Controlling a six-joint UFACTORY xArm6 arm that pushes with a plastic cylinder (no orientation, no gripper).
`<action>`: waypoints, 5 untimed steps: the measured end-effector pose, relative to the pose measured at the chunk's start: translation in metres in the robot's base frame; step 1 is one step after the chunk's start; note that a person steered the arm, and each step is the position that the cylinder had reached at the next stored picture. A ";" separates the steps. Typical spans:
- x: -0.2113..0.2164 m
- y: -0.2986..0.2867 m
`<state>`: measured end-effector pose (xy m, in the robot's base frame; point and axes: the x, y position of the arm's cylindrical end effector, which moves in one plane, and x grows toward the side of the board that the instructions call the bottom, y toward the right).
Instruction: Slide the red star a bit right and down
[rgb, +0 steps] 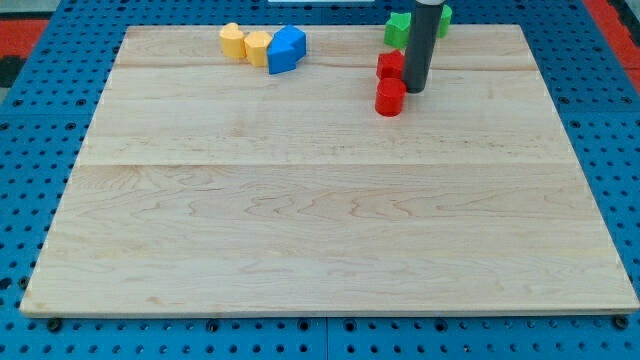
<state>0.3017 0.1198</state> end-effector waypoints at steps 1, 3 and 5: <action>-0.039 0.005; -0.027 -0.078; -0.060 -0.084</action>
<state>0.2412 0.0363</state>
